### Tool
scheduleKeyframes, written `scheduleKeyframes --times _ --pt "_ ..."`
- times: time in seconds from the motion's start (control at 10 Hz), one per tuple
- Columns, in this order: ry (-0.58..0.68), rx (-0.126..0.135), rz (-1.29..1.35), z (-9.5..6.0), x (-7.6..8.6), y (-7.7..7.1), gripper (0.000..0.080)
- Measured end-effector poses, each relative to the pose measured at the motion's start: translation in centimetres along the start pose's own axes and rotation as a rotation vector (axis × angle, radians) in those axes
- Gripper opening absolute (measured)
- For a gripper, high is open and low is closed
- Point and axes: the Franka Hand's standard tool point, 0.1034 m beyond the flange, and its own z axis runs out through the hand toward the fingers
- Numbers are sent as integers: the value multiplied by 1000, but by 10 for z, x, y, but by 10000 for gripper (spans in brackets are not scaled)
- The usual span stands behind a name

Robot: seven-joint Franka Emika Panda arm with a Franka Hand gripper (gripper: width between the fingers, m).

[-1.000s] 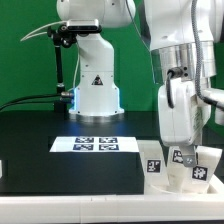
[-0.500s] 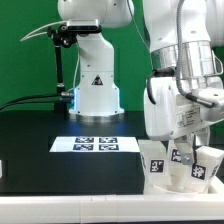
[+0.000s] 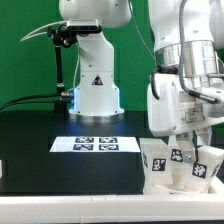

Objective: Assemble stool

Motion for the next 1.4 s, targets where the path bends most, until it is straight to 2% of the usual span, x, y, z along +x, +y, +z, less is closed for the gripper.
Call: scheduleKeyframes --times 0.1,0.2,0.6,0.8,1.2,1.3,1.4 --pt "0 0 0 0 0 0 505" --pt "0 0 -4 0 0 0 602" --pt "-44 7 -421 -28 -17 -10 647" --pt "-36 16 -637 -27 -24 -1 649" --pt "-13 22 -925 -28 -20 -6 649" --pt "1 5 -1146 -30 -22 -9 649" --pt "-5 7 -1398 -29 -22 -13 649"
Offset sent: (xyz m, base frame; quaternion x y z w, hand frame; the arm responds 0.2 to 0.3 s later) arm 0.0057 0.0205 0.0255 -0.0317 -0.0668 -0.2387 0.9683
